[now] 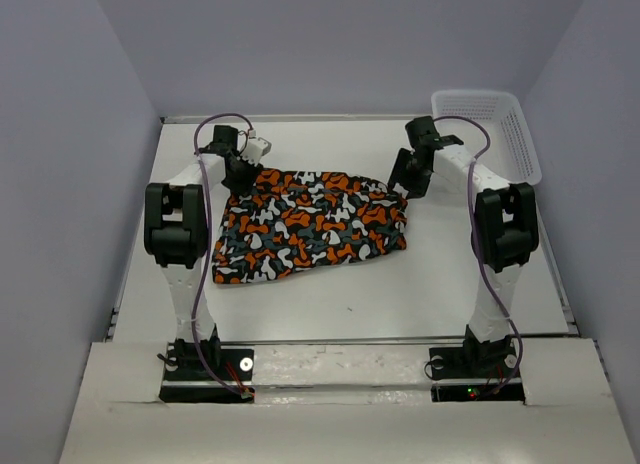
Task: Fold and stack the shorts
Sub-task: Smooth out the shorts at the center of the board.
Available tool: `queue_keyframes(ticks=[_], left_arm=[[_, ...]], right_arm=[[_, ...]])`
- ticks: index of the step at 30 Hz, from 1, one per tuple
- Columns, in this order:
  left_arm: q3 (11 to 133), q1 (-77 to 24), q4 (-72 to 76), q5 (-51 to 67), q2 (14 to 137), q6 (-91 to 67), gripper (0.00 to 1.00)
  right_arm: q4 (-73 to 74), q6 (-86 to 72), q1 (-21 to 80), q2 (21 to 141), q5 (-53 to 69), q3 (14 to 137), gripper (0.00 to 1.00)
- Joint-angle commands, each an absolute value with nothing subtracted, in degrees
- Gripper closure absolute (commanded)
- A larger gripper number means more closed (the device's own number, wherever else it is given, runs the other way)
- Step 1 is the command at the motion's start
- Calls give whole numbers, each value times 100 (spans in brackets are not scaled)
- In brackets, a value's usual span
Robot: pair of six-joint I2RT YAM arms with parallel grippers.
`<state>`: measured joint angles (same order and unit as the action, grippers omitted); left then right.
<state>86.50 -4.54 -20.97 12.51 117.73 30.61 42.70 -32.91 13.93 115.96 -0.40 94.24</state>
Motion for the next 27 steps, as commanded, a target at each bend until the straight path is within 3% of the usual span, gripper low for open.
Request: queue_keyframes(ticks=[1,4,8,19,20,23,24,25,27], left_arm=[[8842,-448,-2249,1161,11777,2971,54],[8755,-440,-2373,933,11655,2962,42],[8605,-431,-2215,730,11391,2997,35],[8649,-422,-2285,817,11724,2769,40],[8640,-422,-2276,861,11733,2760,42],[8631,-422,-2294,993,11734,2699,72],[8631,-422,-2303,1028,11725,2690,89],[8631,-422,-2311,1046,11672,2672,99],[8614,-422,-2312,1028,11541,2663,100]], right_arm=[[4034,-3322,1415,11716,-44,9404,41],[4034,-3296,1415,11742,-44,9378,38],[4034,-3278,1415,11777,-53,9334,36],[3999,-3191,1415,11795,-79,9246,37],[3999,-3182,1415,11786,-62,9246,38],[3973,-3190,1415,11795,-44,9246,45],[3964,-3190,1415,11795,-44,9246,49],[3955,-3190,1415,11795,-53,9246,52],[3973,-3191,1415,11760,-61,9229,61]])
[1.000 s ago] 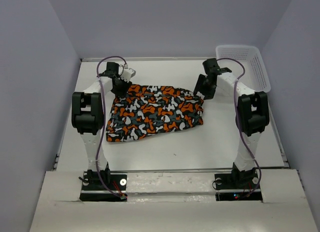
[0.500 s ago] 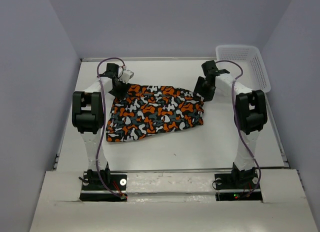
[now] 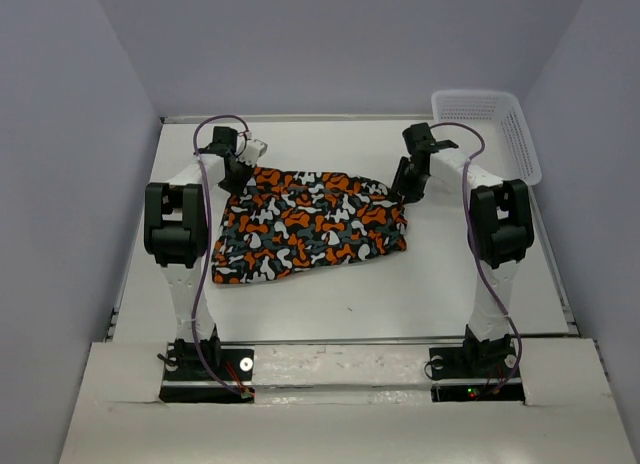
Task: Fold and stack the shorts
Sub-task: Smooth out the shorts at the center of the board.
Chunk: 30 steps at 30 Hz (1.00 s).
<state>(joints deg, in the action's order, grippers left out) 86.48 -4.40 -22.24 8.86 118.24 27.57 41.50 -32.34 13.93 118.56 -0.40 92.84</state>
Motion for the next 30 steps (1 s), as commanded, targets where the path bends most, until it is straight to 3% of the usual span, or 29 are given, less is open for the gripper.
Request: queue_keyframes(ticks=[1,4,8,11,20,30], left_arm=[[8605,-413,-2303,1002,11497,2672,100],[8570,-404,-2241,871,11225,2689,100],[8473,-334,-1961,739,10697,2672,100],[8551,-246,-1750,659,10319,2593,100],[9245,-229,-1355,966,9817,2303,100],[9624,-272,-168,62,11100,2522,100]], right_arm=[[3964,-3190,1415,11760,-70,9229,65],[3981,-3129,1415,11655,-184,9176,80],[4069,-3015,1415,11453,-404,9123,84],[4183,-2883,1415,11312,-588,9158,94],[4359,-2654,1415,11162,-721,9228,99],[4219,-2821,1249,11478,-563,9439,99]])
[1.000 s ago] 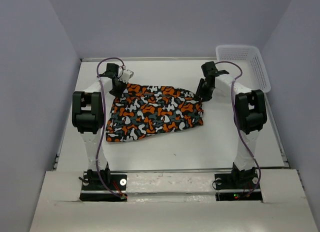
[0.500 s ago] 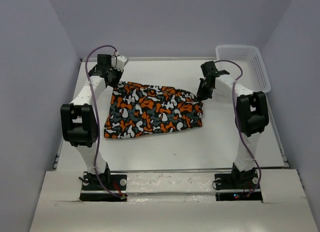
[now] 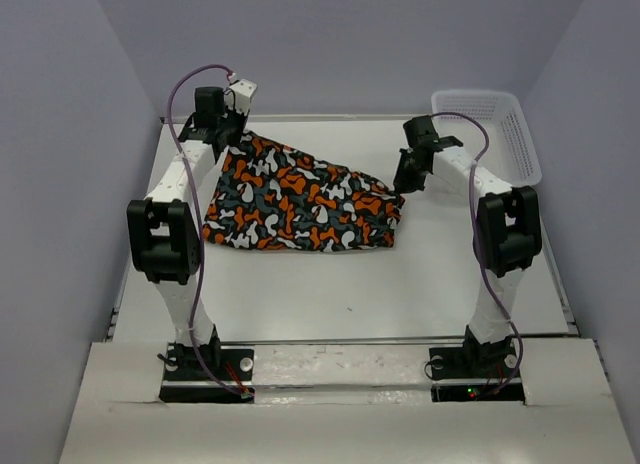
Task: Fold and stack the shorts
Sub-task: Smooth out the shorts at the center of the board.
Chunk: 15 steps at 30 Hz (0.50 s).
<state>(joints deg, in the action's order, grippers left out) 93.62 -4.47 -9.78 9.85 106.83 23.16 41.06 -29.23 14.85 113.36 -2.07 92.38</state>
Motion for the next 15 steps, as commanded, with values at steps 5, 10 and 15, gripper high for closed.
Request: queue_keyframes(ticks=[5,10,15], left_arm=[[9835,-281,-80,-316,11829,2426,100],[9905,-290,-44,-474,12278,2277,100],[9897,-290,-114,-457,12375,2198,63]], right_arm=[[4192,-2909,1195,11786,-562,9869,99],[4210,-2962,1195,12093,-720,10168,96],[4280,-2892,1195,12322,-844,10564,34]])
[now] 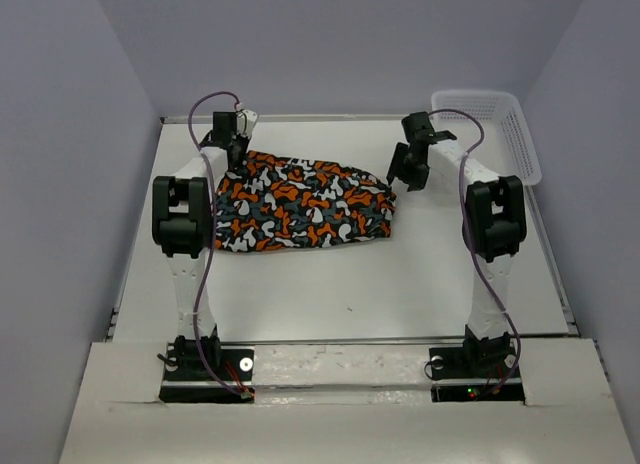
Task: Fold and stack the shorts
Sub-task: Smooth out the shorts at the center of the board.
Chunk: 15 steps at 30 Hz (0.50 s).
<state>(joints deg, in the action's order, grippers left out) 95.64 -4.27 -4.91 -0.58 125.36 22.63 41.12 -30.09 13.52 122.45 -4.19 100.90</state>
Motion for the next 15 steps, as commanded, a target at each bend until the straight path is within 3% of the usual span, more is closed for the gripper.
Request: queue_keyframes(ticks=[1,3,4,5,6,11,15], left_arm=[[9879,-290,-140,-431,12340,2162,42],[9870,-290,-219,-387,12305,2075,28],[9879,-290,-255,-404,12270,2039,12],[9922,-281,-290,-439,12252,2013,11],[9958,-281,-403,-466,12235,1960,1],[10231,-141,-1044,-274,11980,1732,1],[9897,-44,-1432,-27,11690,1705,1]], right_arm=[[4324,-2848,1195,12348,-844,10634,26],[4377,-2716,1195,12357,-835,10871,21],[4473,-2664,1195,12357,-844,10950,18],[4552,-2628,1195,12357,-870,11038,17],[4631,-2584,1195,12340,-940,11196,16],[4835,-2794,1195,11525,-941,10742,13],[4343,-3382,1327,10452,-608,9135,13]])
